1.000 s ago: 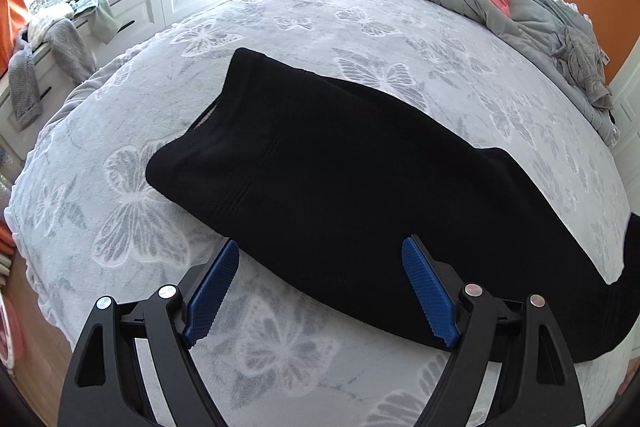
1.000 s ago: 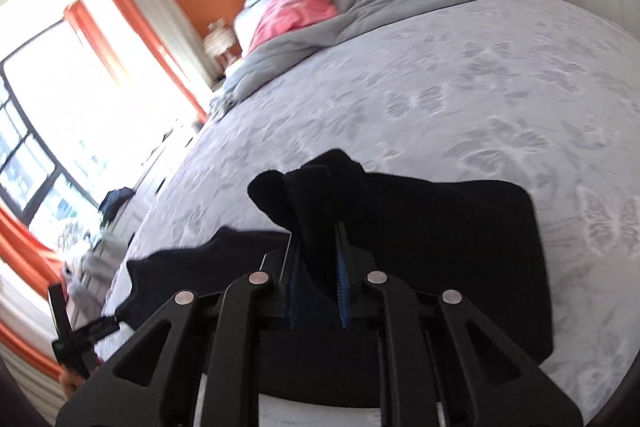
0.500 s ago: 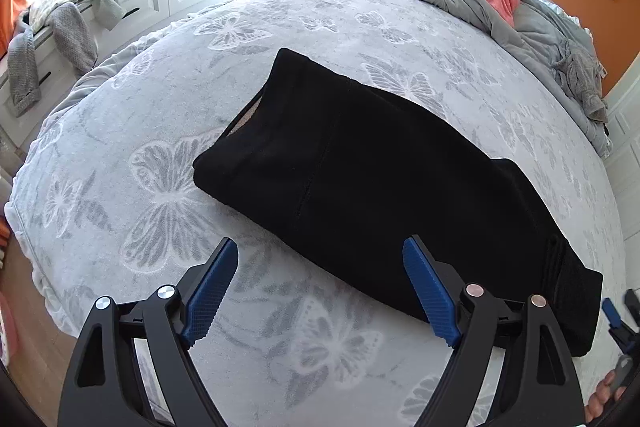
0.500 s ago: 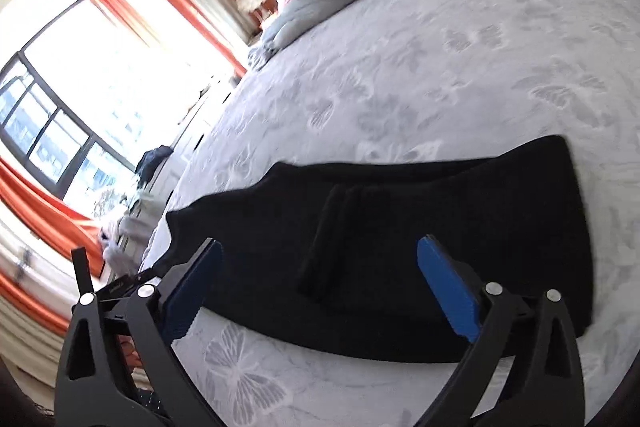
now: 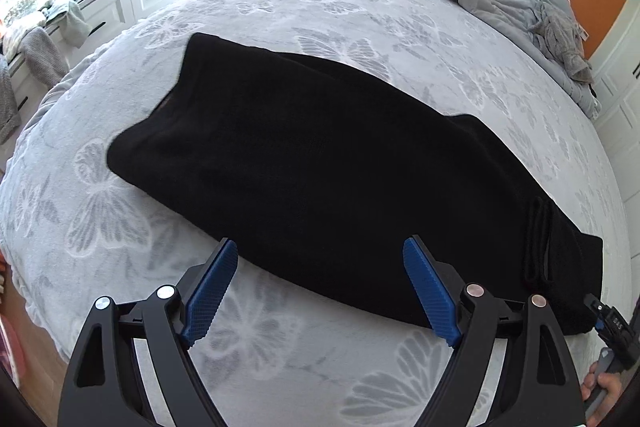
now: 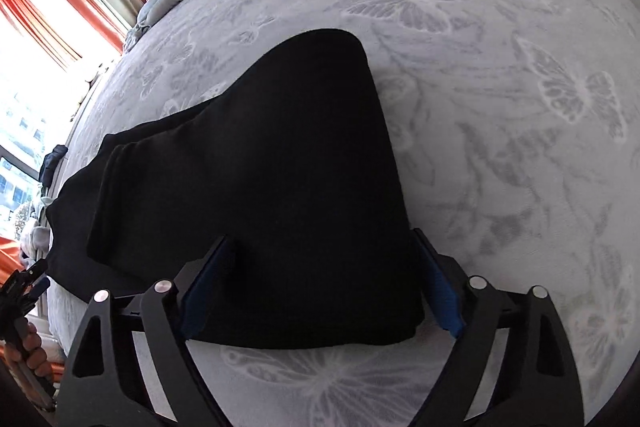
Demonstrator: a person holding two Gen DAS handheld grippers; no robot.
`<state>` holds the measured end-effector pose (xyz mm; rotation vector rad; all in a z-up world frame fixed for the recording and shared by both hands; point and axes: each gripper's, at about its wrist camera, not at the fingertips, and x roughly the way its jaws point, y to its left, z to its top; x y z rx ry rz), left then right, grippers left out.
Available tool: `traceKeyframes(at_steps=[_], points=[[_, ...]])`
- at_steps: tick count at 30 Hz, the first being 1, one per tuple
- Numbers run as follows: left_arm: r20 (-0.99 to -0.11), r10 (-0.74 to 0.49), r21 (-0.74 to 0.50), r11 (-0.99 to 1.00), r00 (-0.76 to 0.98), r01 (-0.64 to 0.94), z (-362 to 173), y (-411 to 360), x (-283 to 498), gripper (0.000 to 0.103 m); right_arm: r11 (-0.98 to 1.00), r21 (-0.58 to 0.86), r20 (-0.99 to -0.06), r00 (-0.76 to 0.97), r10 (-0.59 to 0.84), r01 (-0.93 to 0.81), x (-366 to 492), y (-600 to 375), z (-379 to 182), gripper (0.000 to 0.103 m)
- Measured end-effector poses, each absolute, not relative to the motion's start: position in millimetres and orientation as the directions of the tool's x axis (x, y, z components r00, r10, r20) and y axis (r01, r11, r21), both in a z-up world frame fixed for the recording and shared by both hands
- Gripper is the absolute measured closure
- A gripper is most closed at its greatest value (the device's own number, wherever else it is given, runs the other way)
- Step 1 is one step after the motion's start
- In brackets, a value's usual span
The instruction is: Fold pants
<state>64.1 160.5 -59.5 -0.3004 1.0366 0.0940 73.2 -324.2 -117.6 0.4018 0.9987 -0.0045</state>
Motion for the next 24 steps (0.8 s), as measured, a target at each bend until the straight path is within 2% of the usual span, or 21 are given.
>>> traceKeyframes(at_steps=[1, 2, 3, 7, 11, 15, 17, 18, 19, 20, 22, 24], points=[[-0.861, -0.077, -0.2, 0.96, 0.503, -0.196, -61, 150, 65, 0.021, 0.93, 0.333, -0.805, 0.561, 0.195, 0.156, 72, -322, -116, 0.053], [-0.862, -0.09, -0.201, 0.964, 0.499, -0.174, -63, 140, 66, 0.021, 0.925, 0.356, -0.791, 0.57, 0.222, 0.133, 72, -321, -111, 0.073], [-0.862, -0.1, -0.201, 0.968, 0.498, -0.154, -63, 130, 67, 0.021, 0.92, 0.375, -0.776, 0.583, 0.241, 0.118, 70, -322, -104, 0.074], [-0.854, -0.122, -0.193, 0.977, 0.505, -0.09, -62, 98, 68, 0.021, 0.954, 0.295, -0.729, 0.656, 0.194, 0.045, 58, -324, -63, 0.082], [-0.837, -0.137, -0.194, 0.979, 0.53, -0.054, -56, 87, 69, 0.021, 0.95, 0.304, -0.724, 0.665, 0.182, 0.071, 44, -352, -52, 0.082], [-0.828, -0.095, -0.159, 0.985, 0.553, -0.068, -55, 91, 67, 0.021, 0.957, 0.224, -0.786, 0.615, 0.066, 0.183, 35, -375, -69, 0.079], [-0.835, -0.094, -0.162, 0.983, 0.543, -0.08, -57, 97, 67, 0.021, 0.967, 0.12, -0.843, 0.537, -0.02, 0.225, 39, -373, -84, 0.058], [-0.84, -0.092, -0.163, 0.983, 0.535, -0.089, -59, 101, 67, 0.021, 0.969, 0.053, -0.832, 0.548, -0.09, 0.24, 37, -366, -80, 0.054], [-0.845, -0.089, -0.164, 0.982, 0.527, -0.098, -60, 105, 66, 0.021, 0.974, 0.015, -0.796, 0.592, -0.126, 0.228, 32, -355, -70, 0.054], [-0.849, -0.089, -0.168, 0.98, 0.521, -0.107, -61, 108, 66, 0.021, 0.983, 0.003, -0.749, 0.651, -0.12, 0.185, 27, -338, -53, 0.054], [-0.851, -0.099, -0.185, 0.975, 0.516, -0.119, -61, 116, 64, 0.021, 0.998, 0.04, -0.692, 0.722, -0.009, 0.051, 19, -305, -32, 0.052], [-0.844, -0.094, -0.186, 0.975, 0.528, -0.125, -59, 119, 62, 0.021, 0.989, 0.094, -0.699, 0.7, 0.146, -0.113, 25, -263, -31, 0.049]])
